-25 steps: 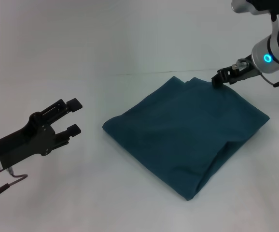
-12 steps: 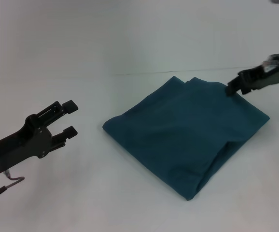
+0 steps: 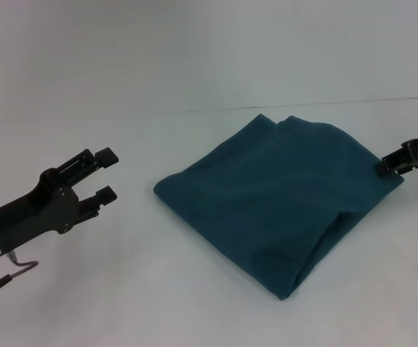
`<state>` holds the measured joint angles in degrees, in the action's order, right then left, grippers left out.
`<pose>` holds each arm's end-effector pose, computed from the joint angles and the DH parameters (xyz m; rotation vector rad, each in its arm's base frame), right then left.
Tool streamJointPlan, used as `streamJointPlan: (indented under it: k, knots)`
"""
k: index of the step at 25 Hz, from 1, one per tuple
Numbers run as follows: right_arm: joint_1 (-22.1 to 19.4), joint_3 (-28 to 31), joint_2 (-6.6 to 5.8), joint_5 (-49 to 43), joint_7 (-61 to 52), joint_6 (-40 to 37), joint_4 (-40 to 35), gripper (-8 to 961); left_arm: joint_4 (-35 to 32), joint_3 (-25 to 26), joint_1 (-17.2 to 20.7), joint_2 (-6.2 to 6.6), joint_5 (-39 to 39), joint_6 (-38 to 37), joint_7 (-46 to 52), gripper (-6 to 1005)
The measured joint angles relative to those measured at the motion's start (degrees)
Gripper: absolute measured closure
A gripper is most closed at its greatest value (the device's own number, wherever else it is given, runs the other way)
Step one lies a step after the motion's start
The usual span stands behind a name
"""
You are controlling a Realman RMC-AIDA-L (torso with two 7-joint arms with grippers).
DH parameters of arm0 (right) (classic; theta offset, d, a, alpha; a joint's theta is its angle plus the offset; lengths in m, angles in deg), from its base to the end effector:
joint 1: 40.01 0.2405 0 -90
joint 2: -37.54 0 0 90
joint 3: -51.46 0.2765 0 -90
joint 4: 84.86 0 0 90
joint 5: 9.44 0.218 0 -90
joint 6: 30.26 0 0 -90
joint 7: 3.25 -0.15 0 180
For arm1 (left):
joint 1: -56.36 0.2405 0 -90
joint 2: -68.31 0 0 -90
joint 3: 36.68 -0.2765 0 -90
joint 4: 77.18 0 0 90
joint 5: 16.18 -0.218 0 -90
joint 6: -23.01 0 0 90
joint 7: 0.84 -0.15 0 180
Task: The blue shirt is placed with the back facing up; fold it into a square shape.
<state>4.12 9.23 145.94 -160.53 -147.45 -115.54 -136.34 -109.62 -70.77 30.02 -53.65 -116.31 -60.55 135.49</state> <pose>0.2778 0.4365 0.0989 -2.1903 1.4741 -0.0923 -0.2936 0.3459 -0.0150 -1.8470 -2.1048 -1.3412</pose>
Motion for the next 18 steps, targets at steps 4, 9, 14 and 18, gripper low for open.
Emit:
streamJointPlan:
  k: [4,9,14,18]
  knots:
    - [-0.8,-0.4,0.18,-0.1,0.3,2.1,0.1,508,0.1,-0.2,-0.4,-0.14,0.0,0.0,0.0,80]
    - [-0.7,-0.5,0.54,0.2,0.7,2.2,0.2,545,0.2,-0.3,-0.4,-0.21,0.0,0.0,0.1,80]
    - [-0.3,-0.5,0.66,0.2,1.5,3.2,2.7,582,0.2,-0.3,-0.5,-0.21,0.0,0.0,0.1,80]
    - [-0.1,-0.4,0.73,0.2,1.1,4.3,4.1,612,0.2,-0.3,-0.5,-0.21,0.0,0.0,0.1,80]
